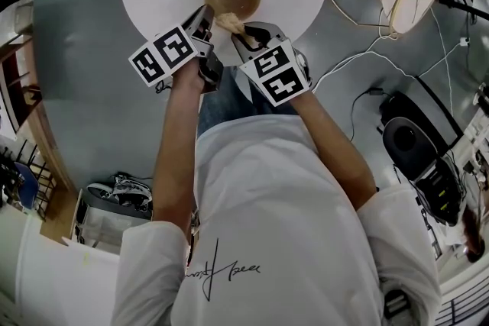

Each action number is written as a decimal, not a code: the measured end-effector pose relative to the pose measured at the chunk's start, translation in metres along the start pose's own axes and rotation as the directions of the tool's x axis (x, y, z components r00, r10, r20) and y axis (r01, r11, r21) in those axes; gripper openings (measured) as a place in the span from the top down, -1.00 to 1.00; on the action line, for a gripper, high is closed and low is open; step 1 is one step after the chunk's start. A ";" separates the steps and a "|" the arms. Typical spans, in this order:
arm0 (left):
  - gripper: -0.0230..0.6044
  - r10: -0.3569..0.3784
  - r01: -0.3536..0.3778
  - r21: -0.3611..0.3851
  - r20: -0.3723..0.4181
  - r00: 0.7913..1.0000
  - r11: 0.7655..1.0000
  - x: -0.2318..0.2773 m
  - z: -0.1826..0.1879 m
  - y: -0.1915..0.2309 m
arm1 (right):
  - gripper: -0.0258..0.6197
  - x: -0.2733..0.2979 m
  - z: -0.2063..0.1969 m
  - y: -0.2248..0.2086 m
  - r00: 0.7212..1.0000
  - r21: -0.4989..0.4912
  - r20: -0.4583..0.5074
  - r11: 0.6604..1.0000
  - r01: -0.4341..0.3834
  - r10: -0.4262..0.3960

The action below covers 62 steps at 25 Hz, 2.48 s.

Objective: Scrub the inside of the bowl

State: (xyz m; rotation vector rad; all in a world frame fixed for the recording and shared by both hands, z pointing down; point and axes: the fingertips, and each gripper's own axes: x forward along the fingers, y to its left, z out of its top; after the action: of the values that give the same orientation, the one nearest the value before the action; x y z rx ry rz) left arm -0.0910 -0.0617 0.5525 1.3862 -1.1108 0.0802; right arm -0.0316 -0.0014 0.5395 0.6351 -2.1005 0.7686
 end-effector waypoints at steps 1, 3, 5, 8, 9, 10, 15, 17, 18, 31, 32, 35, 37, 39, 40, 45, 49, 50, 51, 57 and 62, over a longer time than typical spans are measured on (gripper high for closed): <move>0.89 -0.002 0.002 -0.001 0.000 1.000 1.000 0.000 0.001 0.000 | 0.66 0.000 0.000 -0.001 1.000 0.001 -0.001 1.000 0.003 -0.003; 0.89 -0.003 0.003 0.001 -0.002 1.000 1.000 0.001 0.002 0.000 | 0.66 -0.001 0.000 -0.002 1.000 0.008 -0.002 1.000 0.005 -0.005; 0.89 -0.002 0.002 0.005 -0.003 1.000 1.000 0.001 0.002 -0.001 | 0.66 -0.003 -0.001 -0.003 1.000 0.019 0.000 1.000 0.005 -0.005; 0.89 -0.008 0.008 0.008 -0.010 1.000 1.000 0.002 0.002 -0.001 | 0.66 -0.005 -0.003 -0.006 1.000 0.023 0.000 1.000 0.009 -0.009; 0.89 -0.012 0.012 0.009 -0.015 1.000 1.000 0.002 0.003 -0.001 | 0.66 -0.005 -0.003 -0.007 1.000 0.024 -0.002 1.000 0.010 -0.010; 0.89 -0.014 0.014 0.009 -0.018 1.000 1.000 0.003 0.003 -0.002 | 0.66 -0.005 -0.003 -0.008 1.000 0.025 -0.003 1.000 0.011 -0.011; 0.89 -0.021 0.022 0.009 -0.029 0.999 1.000 0.002 0.005 -0.002 | 0.66 -0.010 -0.003 -0.016 1.000 0.036 -0.002 0.999 0.019 -0.019; 0.89 -0.023 0.023 0.011 -0.035 0.999 1.000 0.003 0.004 -0.002 | 0.66 -0.011 -0.003 -0.022 1.000 0.040 0.004 0.999 0.029 -0.030; 0.89 -0.023 0.024 0.011 -0.037 0.999 1.000 0.003 0.004 -0.002 | 0.66 -0.012 -0.003 -0.024 0.999 0.042 0.006 0.999 0.035 -0.035; 0.89 -0.023 0.023 0.012 -0.046 0.999 1.000 0.003 0.005 -0.002 | 0.66 -0.021 -0.007 -0.039 0.998 0.045 0.001 0.997 0.060 -0.060; 0.89 -0.023 0.024 0.013 -0.046 0.999 1.000 0.003 0.005 -0.002 | 0.66 -0.021 -0.007 -0.040 0.998 0.045 0.001 0.997 0.061 -0.061; 0.89 -0.025 0.025 0.012 -0.046 0.999 1.000 0.003 0.005 -0.003 | 0.66 -0.023 -0.007 -0.044 0.998 0.047 0.003 0.997 0.068 -0.068; 0.89 -0.027 0.028 0.010 -0.046 0.999 1.000 0.003 0.005 -0.003 | 0.66 -0.024 -0.007 -0.046 0.997 0.052 0.003 0.996 0.074 -0.074; 0.89 -0.030 0.030 0.007 -0.047 0.998 1.000 0.003 0.004 -0.003 | 0.66 -0.024 -0.008 -0.050 0.997 0.058 0.004 0.995 0.080 -0.081; 0.89 -0.030 0.030 0.005 -0.048 0.998 1.000 0.003 0.004 -0.002 | 0.66 -0.024 -0.008 -0.051 0.997 0.062 0.006 0.995 0.082 -0.083; 0.89 -0.035 0.035 0.001 -0.052 0.998 0.999 0.004 0.003 -0.001 | 0.66 -0.025 -0.006 -0.060 0.996 0.057 0.004 0.994 0.089 -0.089; 0.89 -0.032 0.032 0.005 -0.054 0.998 0.999 0.003 0.005 0.000 | 0.66 -0.024 -0.004 -0.061 0.997 0.022 0.007 0.997 0.079 -0.079; 0.89 -0.032 0.032 0.003 -0.051 0.998 0.999 0.003 0.005 0.000 | 0.66 -0.024 -0.004 -0.062 0.997 0.010 0.005 0.997 0.078 -0.078; 0.89 -0.032 0.032 0.000 -0.049 0.998 0.999 0.003 0.004 0.000 | 0.66 -0.025 -0.004 -0.063 0.997 -0.001 0.002 0.997 0.076 -0.076; 0.89 -0.033 0.033 0.002 -0.049 0.998 0.999 0.004 0.004 -0.001 | 0.66 -0.028 -0.003 -0.068 0.998 -0.038 -0.012 0.997 0.064 -0.065; 0.89 -0.034 0.034 0.004 -0.059 0.998 0.999 0.005 0.004 0.001 | 0.66 -0.028 -0.002 -0.076 0.998 -0.044 -0.020 0.997 0.063 -0.064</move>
State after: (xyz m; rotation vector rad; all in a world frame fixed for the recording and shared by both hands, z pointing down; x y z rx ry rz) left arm -0.0915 -0.0675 0.5553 1.3980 -1.0378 0.0986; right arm 0.0347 -0.0475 0.5409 0.6640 -2.0623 0.6902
